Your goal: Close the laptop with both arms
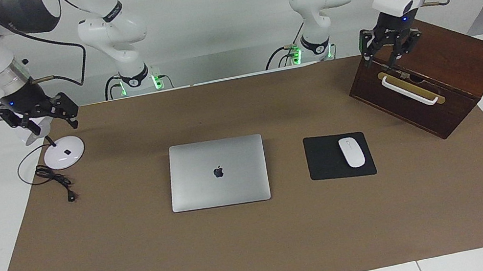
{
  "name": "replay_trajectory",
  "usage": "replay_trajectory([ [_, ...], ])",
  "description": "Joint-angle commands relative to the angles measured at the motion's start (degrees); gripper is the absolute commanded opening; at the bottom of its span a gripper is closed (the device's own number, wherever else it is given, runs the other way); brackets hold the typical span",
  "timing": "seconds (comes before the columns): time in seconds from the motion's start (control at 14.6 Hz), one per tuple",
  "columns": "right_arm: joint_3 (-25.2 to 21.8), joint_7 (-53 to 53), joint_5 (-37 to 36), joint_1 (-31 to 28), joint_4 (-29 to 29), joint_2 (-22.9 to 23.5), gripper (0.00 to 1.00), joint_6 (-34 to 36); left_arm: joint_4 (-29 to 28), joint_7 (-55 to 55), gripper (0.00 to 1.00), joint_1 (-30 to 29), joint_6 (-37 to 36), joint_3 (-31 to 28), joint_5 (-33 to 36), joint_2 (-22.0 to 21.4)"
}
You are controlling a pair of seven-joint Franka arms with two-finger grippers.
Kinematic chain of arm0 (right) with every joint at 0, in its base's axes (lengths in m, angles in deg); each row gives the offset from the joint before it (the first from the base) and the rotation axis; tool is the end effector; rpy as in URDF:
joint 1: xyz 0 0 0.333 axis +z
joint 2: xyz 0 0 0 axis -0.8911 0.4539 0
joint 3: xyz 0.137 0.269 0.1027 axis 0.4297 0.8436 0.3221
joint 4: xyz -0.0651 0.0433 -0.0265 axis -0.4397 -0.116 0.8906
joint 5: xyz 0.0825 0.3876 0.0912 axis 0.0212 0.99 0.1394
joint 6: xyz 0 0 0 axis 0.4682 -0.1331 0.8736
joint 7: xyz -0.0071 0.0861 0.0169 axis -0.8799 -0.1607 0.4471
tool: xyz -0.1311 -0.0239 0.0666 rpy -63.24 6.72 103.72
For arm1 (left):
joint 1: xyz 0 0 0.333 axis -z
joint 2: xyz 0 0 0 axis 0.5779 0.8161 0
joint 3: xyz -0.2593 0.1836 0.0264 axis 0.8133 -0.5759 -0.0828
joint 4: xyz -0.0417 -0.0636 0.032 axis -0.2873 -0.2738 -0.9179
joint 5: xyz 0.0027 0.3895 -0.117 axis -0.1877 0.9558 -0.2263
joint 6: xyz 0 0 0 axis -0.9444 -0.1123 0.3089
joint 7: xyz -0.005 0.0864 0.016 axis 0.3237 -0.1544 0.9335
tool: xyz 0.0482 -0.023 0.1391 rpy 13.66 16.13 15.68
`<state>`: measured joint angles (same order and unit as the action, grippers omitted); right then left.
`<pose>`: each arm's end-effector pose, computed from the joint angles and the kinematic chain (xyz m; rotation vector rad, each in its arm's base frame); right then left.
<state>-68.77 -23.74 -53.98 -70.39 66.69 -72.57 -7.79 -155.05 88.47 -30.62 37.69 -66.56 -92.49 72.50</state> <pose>0.5578 -0.0582 0.5673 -3.1386 0.0594 0.0381 0.5180 -0.0553 0.5699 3.0619 -0.3164 0.2006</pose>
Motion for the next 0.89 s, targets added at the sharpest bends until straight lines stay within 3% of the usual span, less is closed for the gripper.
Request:
replay_trajectory([
  [0.0,0.09,0.82,0.32,-0.18,1.97,-1.54,1.0,-1.21,8.54,-0.23,1.0,-2.21,-3.29,0.62,0.92,5.09],
  [0.41,0.09,0.82,0.32,-0.18,2.4,-1.63,1.0,-1.21,19.28,-2.77,1.0,-3.36,-9.0,0.18,0.74,12.04],
  [0.82,0.09,0.82,0.32,-0.17,2.84,-1.81,1.0,-1.65,17.62,-5.24,1.0,-3.8,-9.1,0.18,1.18,12.49],
])
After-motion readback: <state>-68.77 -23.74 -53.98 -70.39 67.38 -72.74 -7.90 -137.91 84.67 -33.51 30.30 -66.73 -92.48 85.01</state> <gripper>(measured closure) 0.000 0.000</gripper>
